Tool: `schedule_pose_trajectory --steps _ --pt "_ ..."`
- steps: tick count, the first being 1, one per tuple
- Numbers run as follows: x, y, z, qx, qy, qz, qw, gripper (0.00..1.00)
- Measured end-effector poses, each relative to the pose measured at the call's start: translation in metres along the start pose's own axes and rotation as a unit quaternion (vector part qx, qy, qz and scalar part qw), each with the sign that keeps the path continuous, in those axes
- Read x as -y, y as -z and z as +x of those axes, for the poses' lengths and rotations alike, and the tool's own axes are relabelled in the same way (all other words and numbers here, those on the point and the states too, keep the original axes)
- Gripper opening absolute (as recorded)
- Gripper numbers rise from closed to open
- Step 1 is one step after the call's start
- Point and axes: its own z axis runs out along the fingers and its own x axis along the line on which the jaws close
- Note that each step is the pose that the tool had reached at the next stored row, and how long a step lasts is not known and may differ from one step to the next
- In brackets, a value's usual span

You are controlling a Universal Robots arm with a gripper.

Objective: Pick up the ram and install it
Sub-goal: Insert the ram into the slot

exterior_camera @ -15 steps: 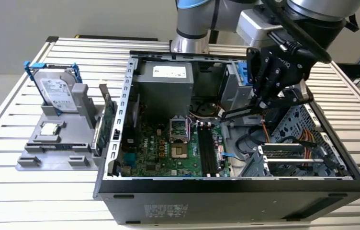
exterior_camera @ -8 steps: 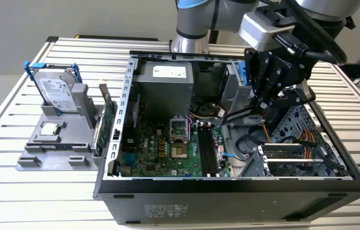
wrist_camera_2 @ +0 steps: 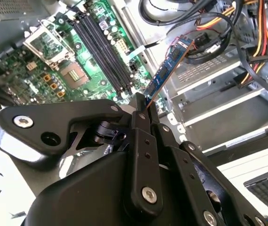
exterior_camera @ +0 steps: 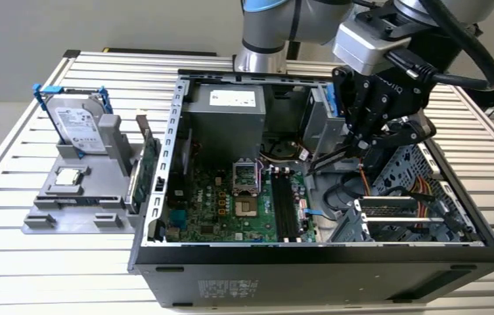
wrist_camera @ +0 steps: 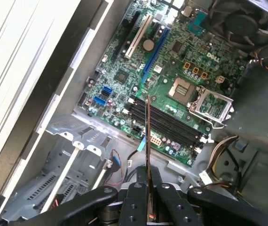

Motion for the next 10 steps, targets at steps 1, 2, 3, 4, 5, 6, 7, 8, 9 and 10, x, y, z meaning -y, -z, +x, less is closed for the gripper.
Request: schedule_pose_trajectory --steps 1,2,3,4,5,6,7,8,9,10 --pt "0.0000 0.0000 0.0000 -0.0002 0.005 -0.0002 1.0000 0.00" --pt "0.0000 0.0000 0.0000 -0.0004 0.011 -0.0003 0.9999 0.00" --pt "0.0000 0.0000 0.0000 -0.0006 0.017 -0.0005 0.9999 0.00" --pt "0.0000 0.0000 0.0000 -0.0009 0.023 -0.0007 0.9997 0.00" --pt "0.0000 0.0000 0.0000 -0.0011 0.029 -0.0009 0.9996 0.00" --pt "0.0000 0.0000 0.0000 -0.0013 0.035 -0.0011 0.9994 0.00" --pt "0.0000 0.0000 0.0000 -0.0016 0.041 -0.0013 0.9992 0.00" --pt "0.0000 0.0000 0.0000 -0.0018 0.046 -0.0014 0.9989 0.00" --pt "0.0000 0.0000 0.0000 -0.0020 0.052 -0.0016 0.9986 0.00" --pt "0.0000 0.0000 0.0000 -0.0023 0.057 -0.0018 0.9983 0.00"
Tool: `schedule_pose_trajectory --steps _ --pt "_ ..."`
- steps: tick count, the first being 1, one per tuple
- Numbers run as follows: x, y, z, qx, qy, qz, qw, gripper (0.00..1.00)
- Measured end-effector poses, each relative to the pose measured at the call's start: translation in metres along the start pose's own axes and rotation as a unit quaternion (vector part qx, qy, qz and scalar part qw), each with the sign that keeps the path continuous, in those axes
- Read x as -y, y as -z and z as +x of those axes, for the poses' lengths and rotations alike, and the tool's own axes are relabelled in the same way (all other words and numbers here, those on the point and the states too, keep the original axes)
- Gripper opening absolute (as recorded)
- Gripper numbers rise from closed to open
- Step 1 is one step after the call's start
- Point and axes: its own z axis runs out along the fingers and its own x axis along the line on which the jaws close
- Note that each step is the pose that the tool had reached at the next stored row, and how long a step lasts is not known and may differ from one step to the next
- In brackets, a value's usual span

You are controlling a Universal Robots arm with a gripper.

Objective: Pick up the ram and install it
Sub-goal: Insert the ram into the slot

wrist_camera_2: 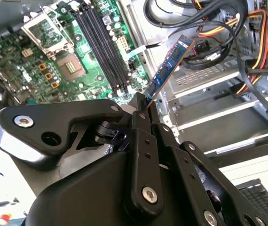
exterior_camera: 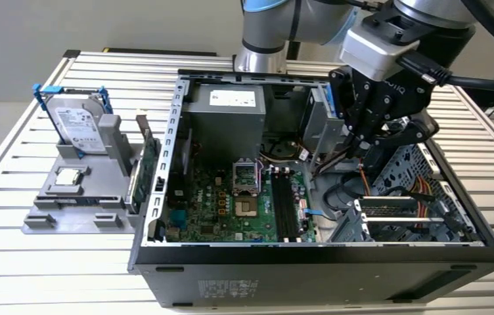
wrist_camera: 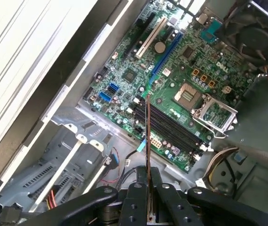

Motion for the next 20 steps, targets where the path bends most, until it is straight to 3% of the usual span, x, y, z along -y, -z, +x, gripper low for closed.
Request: schedule_pose_trajectory --steps 5,10,15,20 --pt "0.0000 0.0000 0.0000 -0.0013 0.029 -0.0010 0.9996 0.00" --pt "0.0000 0.0000 0.0000 -0.0027 0.059 -0.0020 0.9983 0.00" --pt "0.0000 0.0000 0.0000 -0.0040 0.088 -0.0031 0.9961 0.00" --pt "0.0000 0.0000 0.0000 -0.0055 0.117 -0.0042 0.9931 0.00"
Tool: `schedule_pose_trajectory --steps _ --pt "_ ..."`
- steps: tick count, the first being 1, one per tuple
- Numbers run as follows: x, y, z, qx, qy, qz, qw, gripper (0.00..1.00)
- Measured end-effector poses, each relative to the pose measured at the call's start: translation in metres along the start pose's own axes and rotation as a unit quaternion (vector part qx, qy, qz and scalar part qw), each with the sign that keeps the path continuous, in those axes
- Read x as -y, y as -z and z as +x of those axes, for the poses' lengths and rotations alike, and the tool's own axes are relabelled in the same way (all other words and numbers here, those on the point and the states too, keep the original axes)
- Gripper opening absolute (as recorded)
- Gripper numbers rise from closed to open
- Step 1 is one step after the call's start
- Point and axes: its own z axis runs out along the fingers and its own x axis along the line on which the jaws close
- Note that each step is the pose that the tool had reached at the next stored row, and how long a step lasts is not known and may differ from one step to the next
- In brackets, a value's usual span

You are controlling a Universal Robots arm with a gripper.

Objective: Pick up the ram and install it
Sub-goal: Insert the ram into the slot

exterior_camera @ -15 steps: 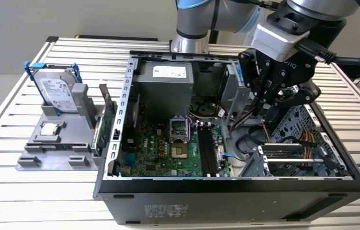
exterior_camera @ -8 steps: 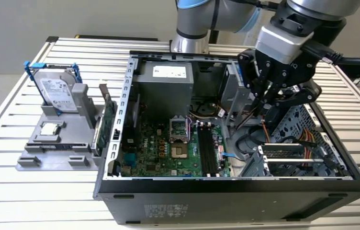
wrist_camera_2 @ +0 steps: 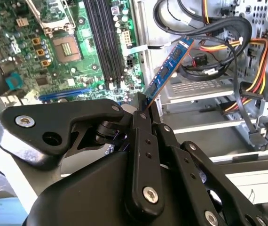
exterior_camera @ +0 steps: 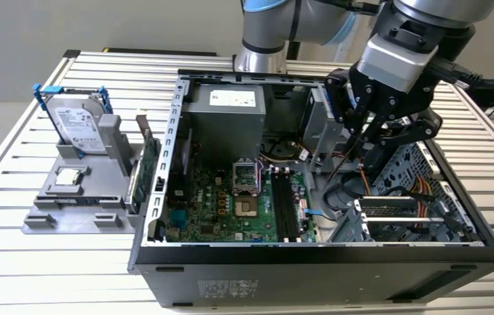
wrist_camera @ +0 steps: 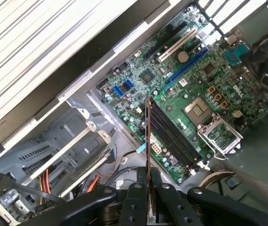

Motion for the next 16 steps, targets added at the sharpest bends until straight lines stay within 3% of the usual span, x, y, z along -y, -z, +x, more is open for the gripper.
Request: schedule_pose_trajectory --steps 7,12,16 --pt "0.0000 0.0000 0.0000 -0.0022 0.043 -0.0018 0.9991 0.00" --pt "0.0000 0.0000 0.0000 -0.0037 0.074 -0.0030 0.9972 0.00" --pt "0.0001 0.0000 -0.0001 -0.0049 0.098 -0.0038 0.9951 0.00"
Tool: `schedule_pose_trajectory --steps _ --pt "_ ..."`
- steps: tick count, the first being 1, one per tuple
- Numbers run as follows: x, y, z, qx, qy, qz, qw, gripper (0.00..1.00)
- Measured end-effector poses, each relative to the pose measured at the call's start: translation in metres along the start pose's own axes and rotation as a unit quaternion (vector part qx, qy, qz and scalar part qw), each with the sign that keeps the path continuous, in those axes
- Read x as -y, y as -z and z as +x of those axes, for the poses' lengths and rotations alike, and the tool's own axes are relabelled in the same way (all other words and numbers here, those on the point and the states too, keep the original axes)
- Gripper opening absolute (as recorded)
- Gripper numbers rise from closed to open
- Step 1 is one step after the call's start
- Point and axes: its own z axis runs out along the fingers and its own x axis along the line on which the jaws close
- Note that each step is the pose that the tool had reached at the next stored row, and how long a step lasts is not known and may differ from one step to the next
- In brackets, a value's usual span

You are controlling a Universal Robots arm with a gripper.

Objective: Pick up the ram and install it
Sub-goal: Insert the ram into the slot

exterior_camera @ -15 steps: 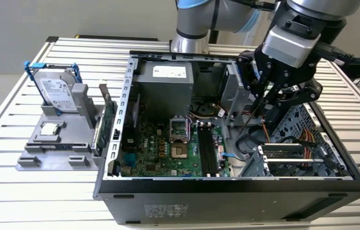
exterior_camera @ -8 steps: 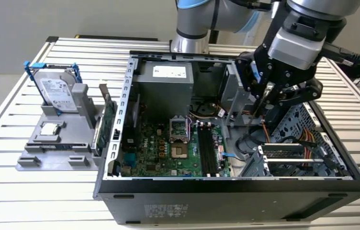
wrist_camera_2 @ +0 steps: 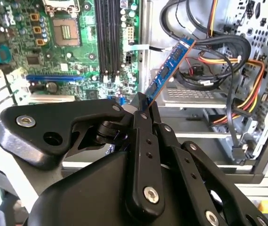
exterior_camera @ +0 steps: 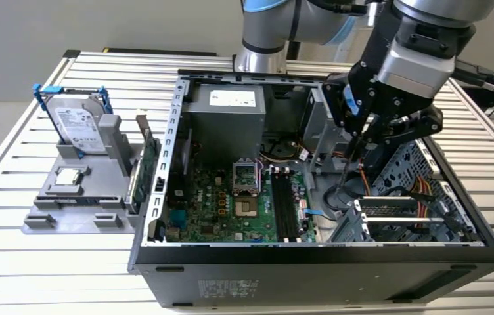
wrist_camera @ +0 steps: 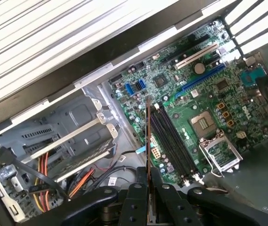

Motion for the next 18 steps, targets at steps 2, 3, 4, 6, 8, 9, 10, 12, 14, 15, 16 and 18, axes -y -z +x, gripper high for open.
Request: schedule_pose_trajectory --steps 2,3,4,6,8,9,10,12,14,15,16,18 --pt "0.0001 0.0000 0.0000 -0.0006 0.012 -0.0004 0.9999 0.00" --pt "0.0001 0.0000 0.0000 -0.0008 0.018 -0.0006 0.9998 0.00" --pt "0.0001 0.0000 -0.0001 -0.0011 0.024 -0.0008 0.9997 0.00" --pt "0.0002 0.0000 -0.0001 -0.0017 0.037 -0.0011 0.9993 0.00" --pt "0.0002 0.0000 -0.0001 -0.0022 0.049 -0.0015 0.9988 0.00" --pt "0.0003 0.0000 -0.0002 -0.0025 0.055 -0.0017 0.9985 0.00" --pt "0.0003 0.0000 -0.0002 -0.0027 0.062 -0.0019 0.9981 0.00" --pt "0.0004 0.0000 -0.0002 -0.0033 0.075 -0.0022 0.9972 0.00" --pt "0.0004 0.0000 -0.0002 -0.0038 0.087 -0.0026 0.9962 0.00" --pt "0.0004 0.0000 -0.0002 -0.0041 0.094 -0.0027 0.9956 0.00" --pt "0.0004 0.0000 -0.0003 -0.0044 0.100 -0.0030 0.9950 0.00" --pt "0.0005 0.0000 -0.0003 -0.0049 0.113 -0.0033 0.9936 0.00"
